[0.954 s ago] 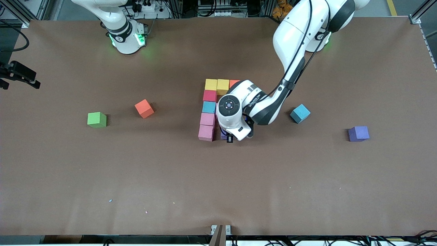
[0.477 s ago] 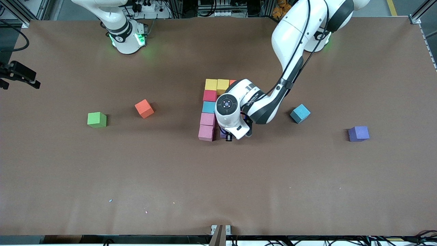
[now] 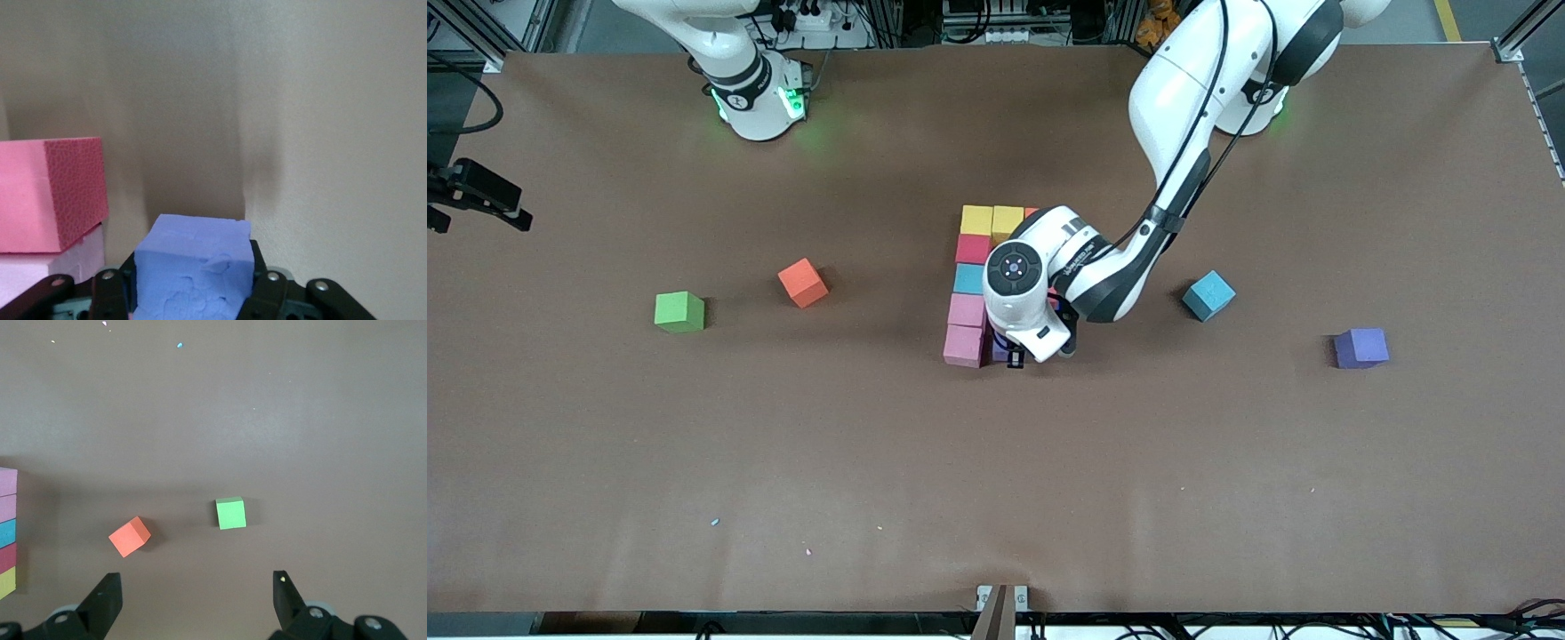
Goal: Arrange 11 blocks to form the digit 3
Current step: 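Lower the purple cube beside the pink cubes and open the left gripper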
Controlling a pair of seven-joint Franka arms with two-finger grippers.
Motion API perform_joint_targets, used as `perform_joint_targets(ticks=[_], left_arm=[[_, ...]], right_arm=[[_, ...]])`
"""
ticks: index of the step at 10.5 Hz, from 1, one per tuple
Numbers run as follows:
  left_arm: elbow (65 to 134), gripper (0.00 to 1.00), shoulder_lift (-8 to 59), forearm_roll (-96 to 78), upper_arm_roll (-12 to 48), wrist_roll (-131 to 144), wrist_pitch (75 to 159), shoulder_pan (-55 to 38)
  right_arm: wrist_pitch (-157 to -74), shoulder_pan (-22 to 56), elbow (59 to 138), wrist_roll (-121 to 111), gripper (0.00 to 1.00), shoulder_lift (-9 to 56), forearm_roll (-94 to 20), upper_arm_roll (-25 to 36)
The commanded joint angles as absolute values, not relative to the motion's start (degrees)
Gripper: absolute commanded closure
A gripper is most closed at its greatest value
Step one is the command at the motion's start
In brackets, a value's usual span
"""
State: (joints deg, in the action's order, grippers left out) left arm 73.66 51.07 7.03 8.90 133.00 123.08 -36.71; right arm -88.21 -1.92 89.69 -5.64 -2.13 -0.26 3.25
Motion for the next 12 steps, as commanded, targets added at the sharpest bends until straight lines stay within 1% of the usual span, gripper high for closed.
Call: perform_joint_targets(ticks=[1,5,12], left_arm=[[72.07,1.0,52.2,5.36,8.09,133.68,124.71,-37.53],[70.14,1.0,53.78,5.36,8.17,133.77,125.42,-37.44],[70.14,1.0,53.96,5.36,8.09,133.77,125.95,-37.53]], right_arm=[[-88.24,-2.99,90.0,-5.98,0.0,-3.08,-0.62,2.55],[-88.33,-2.99,89.91,-5.98,0.0,-2.99,-0.44,2.55],[-88.24,-2.99,89.91,-5.98,0.0,-2.99,-0.18,2.55]])
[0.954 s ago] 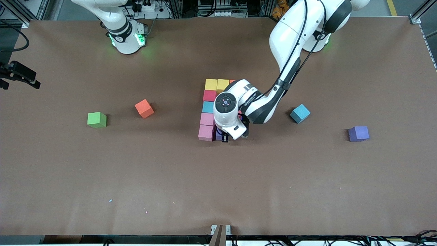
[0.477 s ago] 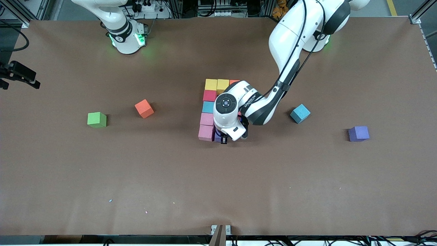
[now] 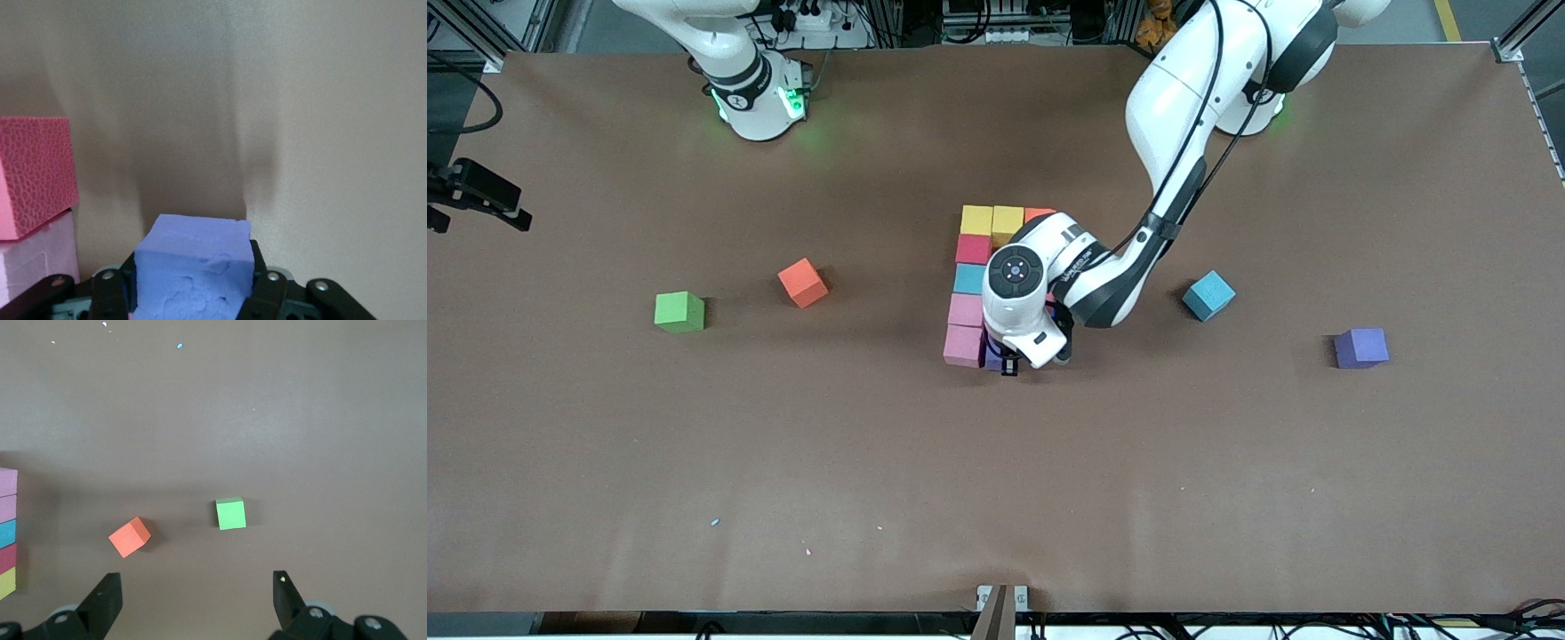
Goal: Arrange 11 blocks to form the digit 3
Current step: 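Lower the purple cube beside the pink cubes and open the left gripper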
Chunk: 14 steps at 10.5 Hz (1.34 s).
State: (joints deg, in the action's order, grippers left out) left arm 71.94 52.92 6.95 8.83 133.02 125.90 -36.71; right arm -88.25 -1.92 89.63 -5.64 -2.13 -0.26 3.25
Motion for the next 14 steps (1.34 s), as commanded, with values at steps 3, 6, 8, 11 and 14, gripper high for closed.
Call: perform_joint_targets(ticks=[3,6,8,11,14], left_arm=[[70.4,1.0,54.31,5.36,8.09,134.73,125.95,-37.71],[70.31,1.0,54.75,5.36,8.09,136.05,126.04,-37.62],[70.31,0.99,54.67,5.36,8.17,136.05,126.04,-37.71],[70.23,0.97,54.58,5.36,8.35,135.71,126.04,-37.71],[70.22,0.97,54.58,5.36,8.61,135.62,127.09,-37.71]], right_arm=[[-88.33,-3.08,89.47,-6.06,0.0,-2.99,-0.09,2.55],[-88.33,-2.99,89.56,-5.98,0.0,-2.99,-0.09,2.46],[-88.33,-3.08,89.56,-5.98,0.0,-2.99,-0.09,2.55],[-88.24,-2.99,89.56,-5.98,0.0,-2.99,-0.09,2.55],[-88.24,-2.99,89.56,-5.98,0.0,-2.99,-0.09,2.55]])
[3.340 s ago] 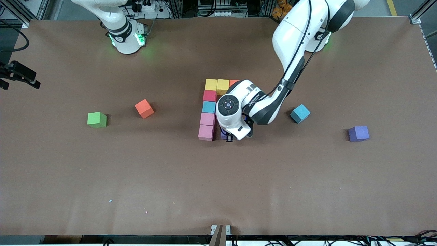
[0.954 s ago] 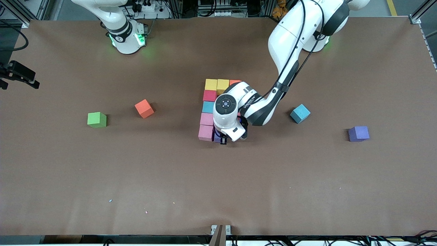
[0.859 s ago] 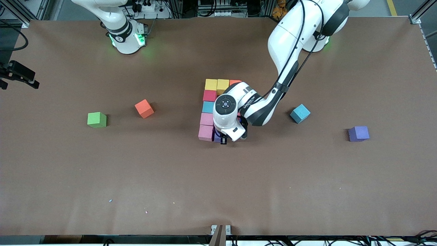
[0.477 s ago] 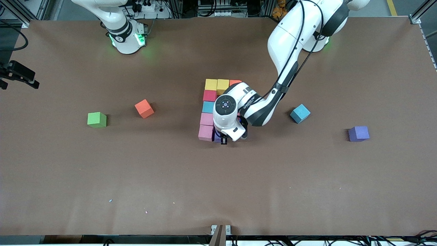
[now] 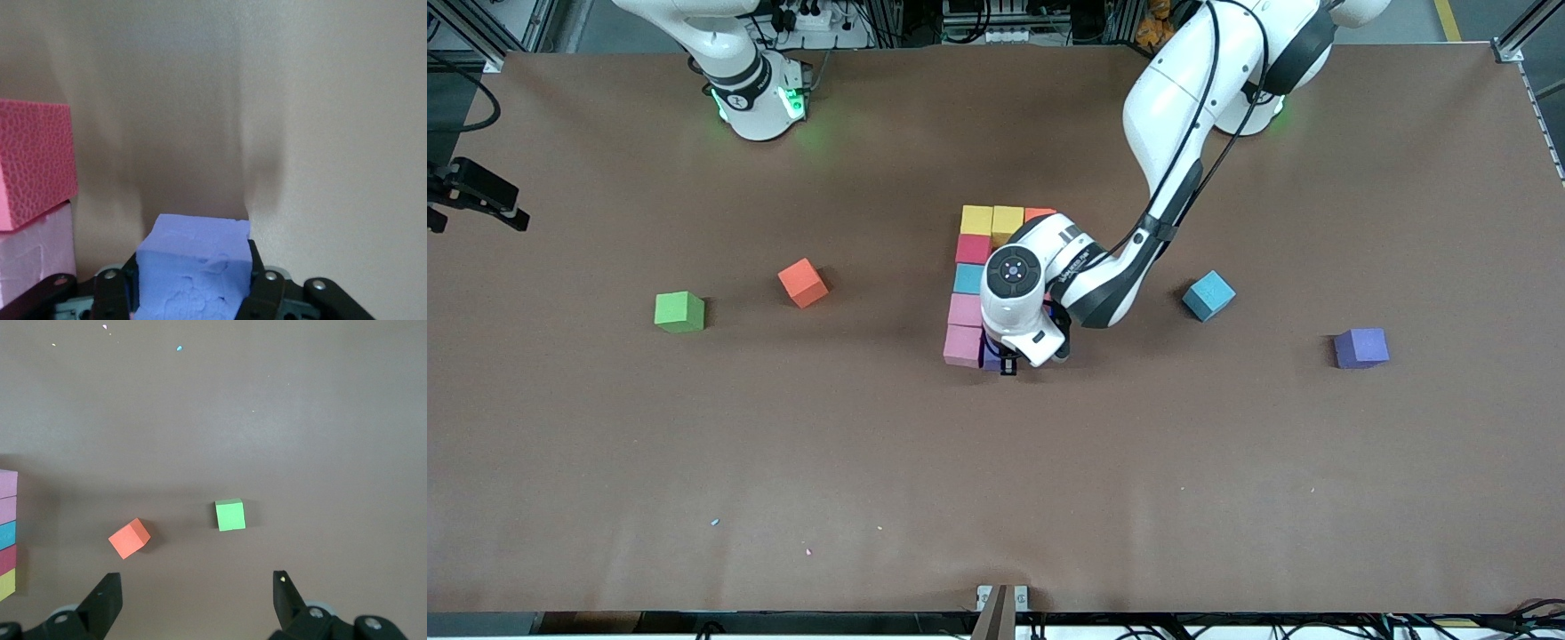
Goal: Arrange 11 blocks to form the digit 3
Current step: 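Lower the purple cube beside the pink cubes and open the left gripper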
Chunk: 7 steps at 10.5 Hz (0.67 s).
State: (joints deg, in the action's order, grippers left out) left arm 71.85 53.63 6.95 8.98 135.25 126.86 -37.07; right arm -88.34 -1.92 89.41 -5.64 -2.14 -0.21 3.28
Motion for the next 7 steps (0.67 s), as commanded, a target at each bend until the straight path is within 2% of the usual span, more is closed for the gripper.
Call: perform_joint_targets(ticks=[1,3,4,5,6,7], left_arm=[[70.22,0.96,54.58,5.36,8.53,135.62,127.09,-37.71],[70.31,0.9,54.58,5.36,8.53,135.53,127.09,-37.62],[70.31,0.77,54.58,5.36,8.53,135.53,127.09,-37.62],[70.31,0.47,54.58,5.45,8.44,135.27,127.09,-37.62],[70.4,0.0,54.49,5.45,8.44,134.65,127.09,-37.53],[70.49,0.0,54.06,5.45,8.52,134.47,127.0,-37.27]], right_arm=[[-88.24,-2.99,89.56,-5.98,0.0,-2.99,-0.09,2.55],[-88.24,-2.9,89.65,-5.89,0.0,-2.99,-0.09,2.55],[-88.24,-2.9,89.65,-5.89,0.0,-2.99,-0.09,2.46],[-88.24,-2.81,89.65,-5.89,0.0,-2.9,-0.09,2.46],[-88.24,-2.73,89.65,-5.89,0.0,-2.9,-0.09,2.46],[-88.24,-2.55,89.74,-5.98,0.0,-2.64,-0.09,2.46]])
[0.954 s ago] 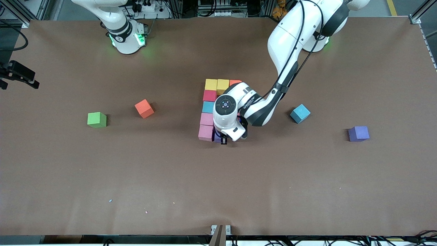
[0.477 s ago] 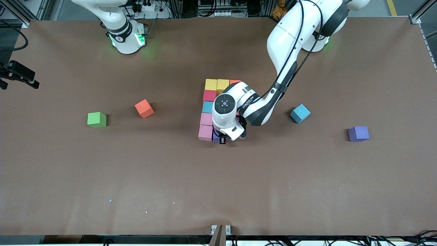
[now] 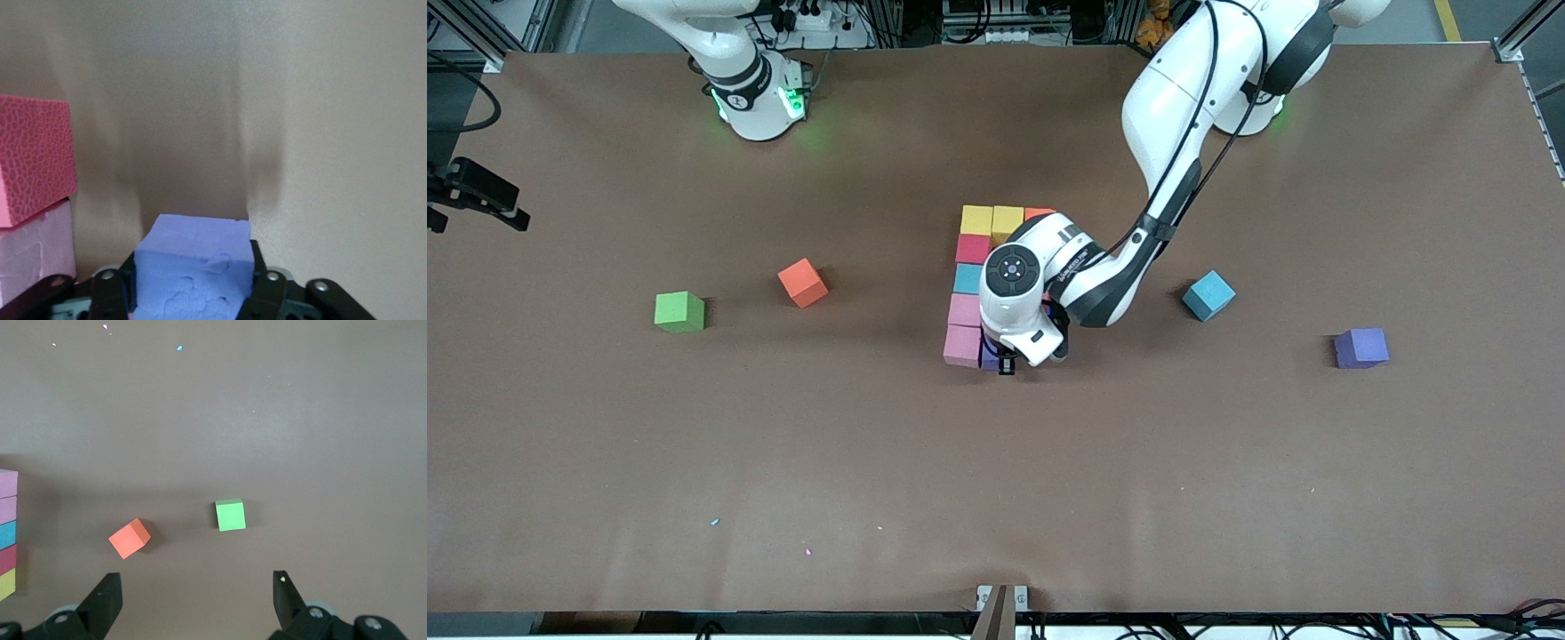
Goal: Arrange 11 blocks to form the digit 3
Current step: 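Lower the purple cube beside the pink cubes and open the left gripper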
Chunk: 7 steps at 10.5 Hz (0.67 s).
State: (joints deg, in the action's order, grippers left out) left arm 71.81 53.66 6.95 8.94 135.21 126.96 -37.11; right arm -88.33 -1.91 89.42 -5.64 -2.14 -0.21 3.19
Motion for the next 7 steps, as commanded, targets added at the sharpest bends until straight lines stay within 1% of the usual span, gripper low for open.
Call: perform_joint_targets(ticks=[1,3,6,7], left_arm=[[70.49,0.0,53.44,5.36,8.7,134.47,126.65,-36.92],[70.58,0.0,51.69,4.75,8.79,134.39,125.25,-36.83],[71.45,0.0,46.95,4.66,8.79,134.21,122.97,-36.56],[71.63,0.0,45.54,4.57,8.79,131.95,120.78,-36.21]], right_arm=[[-88.24,-2.46,89.74,-5.98,0.0,-2.46,-0.09,2.46],[-88.24,-2.46,89.74,-5.98,0.0,-2.37,-0.09,2.46],[-88.15,-2.55,89.56,-5.98,0.0,-2.55,0.0,2.37],[-87.89,-2.46,89.56,-5.98,0.0,-2.55,0.09,2.37]])
